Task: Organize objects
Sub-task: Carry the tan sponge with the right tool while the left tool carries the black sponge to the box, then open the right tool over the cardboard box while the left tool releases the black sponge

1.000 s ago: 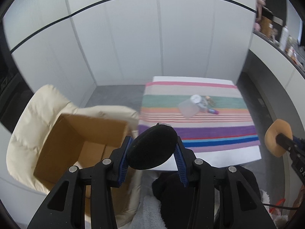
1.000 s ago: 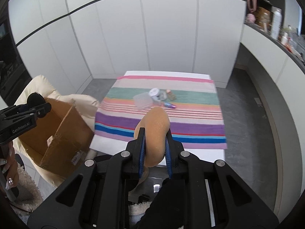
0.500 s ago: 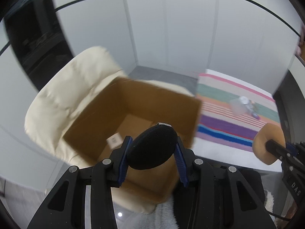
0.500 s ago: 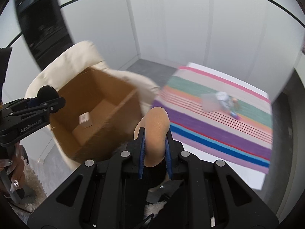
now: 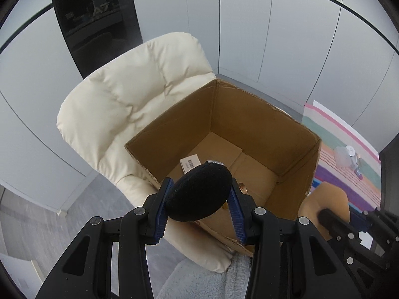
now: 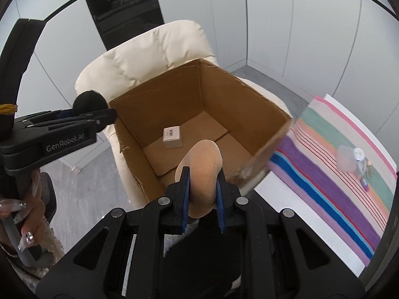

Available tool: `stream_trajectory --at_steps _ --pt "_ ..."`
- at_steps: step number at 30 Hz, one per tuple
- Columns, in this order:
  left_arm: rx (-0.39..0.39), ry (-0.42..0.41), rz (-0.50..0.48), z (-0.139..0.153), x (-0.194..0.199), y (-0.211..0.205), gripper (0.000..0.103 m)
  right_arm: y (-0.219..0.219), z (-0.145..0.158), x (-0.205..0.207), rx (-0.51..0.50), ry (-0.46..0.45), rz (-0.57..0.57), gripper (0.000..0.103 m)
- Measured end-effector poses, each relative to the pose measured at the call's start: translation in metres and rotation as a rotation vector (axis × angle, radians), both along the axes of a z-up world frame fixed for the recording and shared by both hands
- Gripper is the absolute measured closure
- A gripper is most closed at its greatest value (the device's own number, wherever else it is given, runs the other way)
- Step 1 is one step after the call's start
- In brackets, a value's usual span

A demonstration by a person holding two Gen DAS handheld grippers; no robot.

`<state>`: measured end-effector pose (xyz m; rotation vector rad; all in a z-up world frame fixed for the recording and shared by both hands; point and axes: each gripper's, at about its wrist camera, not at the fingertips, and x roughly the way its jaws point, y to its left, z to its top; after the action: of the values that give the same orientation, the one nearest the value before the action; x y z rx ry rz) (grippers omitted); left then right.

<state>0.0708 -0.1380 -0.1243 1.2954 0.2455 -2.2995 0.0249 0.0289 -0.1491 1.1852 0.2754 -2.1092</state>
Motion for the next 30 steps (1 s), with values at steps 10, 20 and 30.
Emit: stream_trajectory --at_steps 10,20,30 --pt "-0.030 0.005 0.011 -0.004 -0.037 -0.008 0.058 -0.017 0.000 -0.030 0.005 0.014 0.004 0.084" --pt "-0.033 0.050 0.075 -0.005 -0.070 -0.041 0.054 -0.050 -0.001 -0.078 0.030 -0.006 -0.030 0.084" --pt "0.000 0.066 0.052 -0.007 -0.065 -0.046 0.008 -0.050 -0.006 -0.097 -0.007 -0.015 -0.104 0.015"
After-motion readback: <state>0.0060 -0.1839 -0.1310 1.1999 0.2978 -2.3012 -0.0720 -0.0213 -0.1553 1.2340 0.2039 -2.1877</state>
